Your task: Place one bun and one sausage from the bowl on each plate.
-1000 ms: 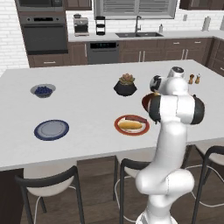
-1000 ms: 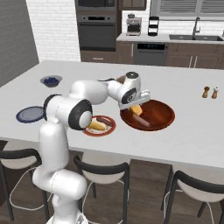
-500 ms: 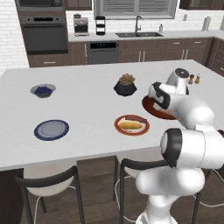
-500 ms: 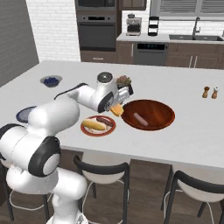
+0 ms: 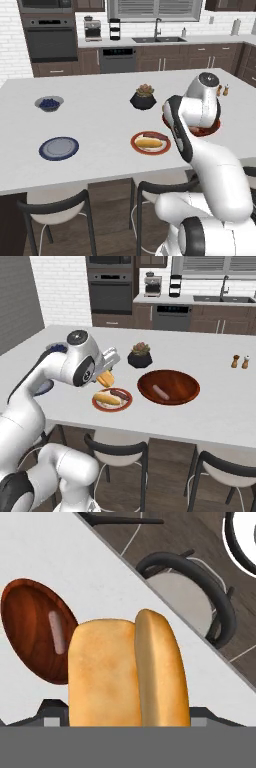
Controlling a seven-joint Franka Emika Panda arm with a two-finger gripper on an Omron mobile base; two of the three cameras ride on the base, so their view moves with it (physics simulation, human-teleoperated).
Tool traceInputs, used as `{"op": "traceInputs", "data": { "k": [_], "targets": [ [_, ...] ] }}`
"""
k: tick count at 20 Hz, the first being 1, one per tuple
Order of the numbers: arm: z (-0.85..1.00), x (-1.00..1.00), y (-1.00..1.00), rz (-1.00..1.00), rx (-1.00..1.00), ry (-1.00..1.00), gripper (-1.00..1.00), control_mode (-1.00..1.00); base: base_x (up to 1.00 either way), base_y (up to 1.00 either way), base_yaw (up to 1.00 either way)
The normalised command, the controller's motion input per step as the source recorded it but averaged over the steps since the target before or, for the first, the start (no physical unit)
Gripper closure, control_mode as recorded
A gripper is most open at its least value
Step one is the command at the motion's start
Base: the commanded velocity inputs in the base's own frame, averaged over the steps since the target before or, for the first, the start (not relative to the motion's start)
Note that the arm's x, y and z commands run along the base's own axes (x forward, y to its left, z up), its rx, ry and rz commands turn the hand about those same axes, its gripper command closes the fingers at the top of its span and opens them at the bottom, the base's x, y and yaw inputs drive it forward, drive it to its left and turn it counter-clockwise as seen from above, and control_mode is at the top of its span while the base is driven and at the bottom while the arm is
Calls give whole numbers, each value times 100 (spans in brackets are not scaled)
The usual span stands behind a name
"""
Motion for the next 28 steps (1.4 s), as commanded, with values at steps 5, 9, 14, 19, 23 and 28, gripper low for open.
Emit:
{"op": "traceInputs", "data": {
  "k": [5, 9, 14, 19, 23, 28],
  "targets": [
    [20, -89, 5, -4, 0, 0, 100, -100, 0, 0, 0],
    [1, -12, 8, -3, 0, 0, 100, 100, -1, 32, -1],
    [0, 0, 0, 0, 0, 0, 100, 100, 0, 100, -3],
    [0, 0, 0, 0, 0, 0, 100, 100, 30, 94, -10],
    [0, 0, 0, 0, 0, 0, 100, 100, 77, 77, -9],
    [-4, 11, 43, -1, 1, 1, 100, -100, 13, 18, -1]
  ]
}}
